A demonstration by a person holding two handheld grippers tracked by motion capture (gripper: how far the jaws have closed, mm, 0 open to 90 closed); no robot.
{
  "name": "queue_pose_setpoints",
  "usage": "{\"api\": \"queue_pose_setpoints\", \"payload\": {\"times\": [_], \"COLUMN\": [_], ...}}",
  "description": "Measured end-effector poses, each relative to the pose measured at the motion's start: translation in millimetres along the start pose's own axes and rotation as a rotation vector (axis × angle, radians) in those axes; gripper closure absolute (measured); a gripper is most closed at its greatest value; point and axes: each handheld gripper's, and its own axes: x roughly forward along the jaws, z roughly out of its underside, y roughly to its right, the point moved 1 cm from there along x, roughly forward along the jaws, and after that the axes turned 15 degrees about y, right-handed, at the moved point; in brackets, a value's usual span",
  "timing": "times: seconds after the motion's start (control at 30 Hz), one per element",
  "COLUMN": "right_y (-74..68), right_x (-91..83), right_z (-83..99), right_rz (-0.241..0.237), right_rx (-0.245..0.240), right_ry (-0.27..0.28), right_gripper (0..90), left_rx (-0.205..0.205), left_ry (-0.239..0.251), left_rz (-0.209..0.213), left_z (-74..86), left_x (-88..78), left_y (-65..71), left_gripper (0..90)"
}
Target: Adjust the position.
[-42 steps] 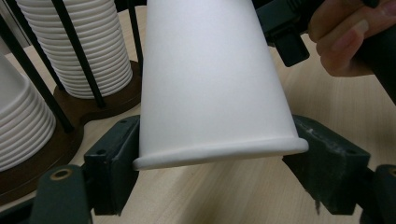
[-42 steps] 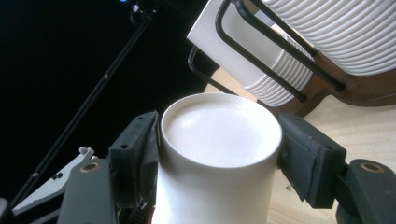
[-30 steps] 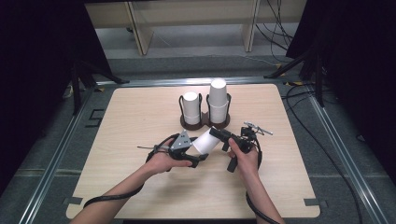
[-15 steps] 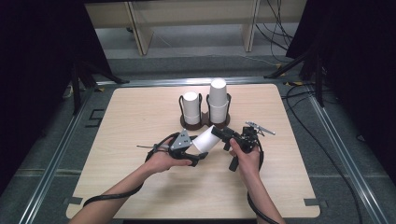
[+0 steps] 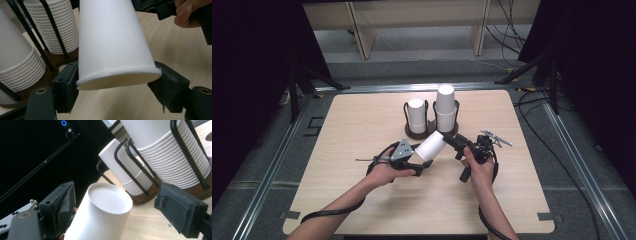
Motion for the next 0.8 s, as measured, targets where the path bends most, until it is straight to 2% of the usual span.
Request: {"api": "queue_pose_setpoints", "payload": {"times": [0.07, 0.1, 0.13, 0.17, 0.23, 0.27, 0.3, 0.33, 0.43, 0.47, 0.5, 0.53, 0.57, 0.6, 0.63, 0.67, 0.7, 0.77, 0.8], "right_y": [0.5, 1.5, 1.5, 0.9, 2.0, 2.2, 2.0, 3.5, 3.7, 3.6, 5.2, 5.2, 5.0, 5.0, 4.8, 4.8, 4.5, 3.9, 2.7], "right_x": [-1.1, -1.2, -1.9, -2.4, -2.9, -3.9, -3.9, -5.6, -7.4, -7.3, -7.8, -8.2, -9.4, -9.4, -9.9, -9.9, -10.0, -10.6, -11.6], "right_z": [-0.7, -0.6, -1.5, -1.7, -2.1, -2.7, -2.8, -3.2, -3.7, -3.4, -3.2, -2.7, -2.6, -2.6, -2.0, -2.0, -1.7, -1.3, -1.1], "right_rz": [0.003, -0.018, 0.007, 0.008, -0.005, 0.003, 0.018, 0.002, 0.012, 0.014, -0.005, 0.01, 0.0, 0.0, 0.018, 0.018, 0.037, 0.024, 0.026], "right_rx": [-0.001, 0.002, -0.009, 0.017, 0.007, -0.006, 0.004, -0.005, -0.005, 0.01, 0.003, -0.001, -0.003, -0.003, -0.025, -0.025, -0.04, -0.067, -0.128], "right_ry": [0.003, 0.013, 0.007, 0.006, 0.012, 0.009, 0.01, 0.015, 0.013, 0.013, 0.02, 0.016, 0.011, 0.011, 0.002, 0.002, -0.004, -0.008, -0.023], "right_gripper": [16.2, 16.2, 16.2, 16.2, 16.2, 16.2, 16.2, 16.2, 16.2, 16.2, 16.2, 16.2, 16.2, 16.2, 16.2, 16.2, 16.3, 16.3, 16.7], "left_rx": [-0.001, 0.004, 0.007, 0.014, 0.029, 0.043, 0.067, 0.08, 0.129, 0.146, 0.153, 0.17, 0.17, 0.202, 0.212, 0.227, 0.235, 0.251, 0.267], "left_ry": [-0.001, -0.005, -0.011, -0.021, -0.036, -0.048, -0.068, -0.082, -0.128, -0.139, -0.15, -0.179, -0.179, -0.212, -0.223, -0.253, -0.262, -0.282, -0.304], "left_rz": [-0.008, -0.001, 0.001, 0.004, 0.005, 0.01, 0.016, 0.024, 0.039, 0.043, 0.053, 0.064, 0.064, 0.079, 0.076, 0.091, 0.098, 0.107, 0.119], "left_z": [0.4, 0.2, -0.1, -0.6, -1.9, -2.8, -4.1, -5.2, -9.0, -10.4, -12.1, -15.2, -15.2, -17.6, -18.9, -20.6, -21.4, -23.6, -25.9], "left_x": [-0.5, -0.7, -1.0, -1.7, -2.9, -3.4, -4.4, -5.0, -6.7, -7.0, -7.3, -7.9, -7.9, -9.1, -9.4, -9.8, -9.9, -10.4, -11.4], "left_y": [0.4, -0.2, -0.4, -0.6, -0.9, -1.3, -1.9, -2.6, -3.4, -3.5, -3.6, -4.9, -4.9, -6.9, -7.7, -9.9, -11.1, -15.0, -18.0], "left_gripper": [27.3, 27.3, 27.3, 27.4, 27.5, 27.5, 27.7, 27.9, 27.9, 28.0, 28.0, 28.2, 28.2, 28.2, 28.3, 28.3, 28.2, 28.2, 28.0]}}
